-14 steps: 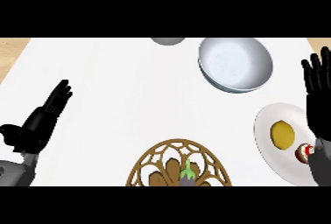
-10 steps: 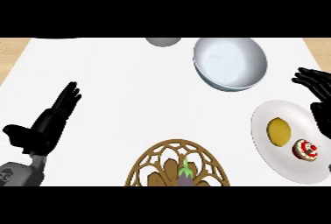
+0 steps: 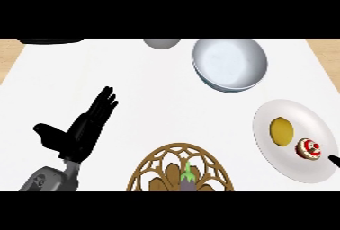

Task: Pick the cupcake from the plate and place it in the bowl

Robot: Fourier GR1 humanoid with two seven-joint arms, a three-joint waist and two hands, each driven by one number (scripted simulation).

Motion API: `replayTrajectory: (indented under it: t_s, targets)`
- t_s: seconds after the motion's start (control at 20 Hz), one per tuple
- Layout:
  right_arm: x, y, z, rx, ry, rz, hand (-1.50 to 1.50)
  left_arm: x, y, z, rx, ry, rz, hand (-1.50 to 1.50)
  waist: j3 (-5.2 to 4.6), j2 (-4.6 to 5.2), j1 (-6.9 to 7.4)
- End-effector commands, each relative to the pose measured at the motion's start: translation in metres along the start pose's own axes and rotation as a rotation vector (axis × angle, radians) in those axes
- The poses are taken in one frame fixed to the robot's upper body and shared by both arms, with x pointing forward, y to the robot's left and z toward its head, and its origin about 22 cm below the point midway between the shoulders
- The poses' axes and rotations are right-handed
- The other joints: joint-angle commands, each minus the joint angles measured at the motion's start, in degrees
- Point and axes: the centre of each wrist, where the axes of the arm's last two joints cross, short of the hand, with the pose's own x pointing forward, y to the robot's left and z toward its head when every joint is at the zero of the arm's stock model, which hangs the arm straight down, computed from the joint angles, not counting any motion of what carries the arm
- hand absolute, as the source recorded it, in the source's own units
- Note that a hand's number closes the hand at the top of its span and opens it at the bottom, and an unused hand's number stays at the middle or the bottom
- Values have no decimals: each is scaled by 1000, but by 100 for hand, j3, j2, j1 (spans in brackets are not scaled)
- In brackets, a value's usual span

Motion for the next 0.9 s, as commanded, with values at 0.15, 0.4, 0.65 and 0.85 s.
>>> replayTrajectory:
  t_s: [0.15,0.4,0.65,0.85]
  targets:
    - [31,-31,19,235,-61,368,-150,0,0,-1,-3,24,21,0,-24,-19,-6]
    - [64,-41,9,238,126,638,-150,11,-15,-9,-9,17,22,0,-31,-22,-7]
    - [104,-19,-10,338,304,718,-150,-3,-23,4,-41,44,24,0,-24,-6,153]
    - [110,0,-21,404,441,716,-150,5,-16,4,-68,27,20,0,-14,17,261]
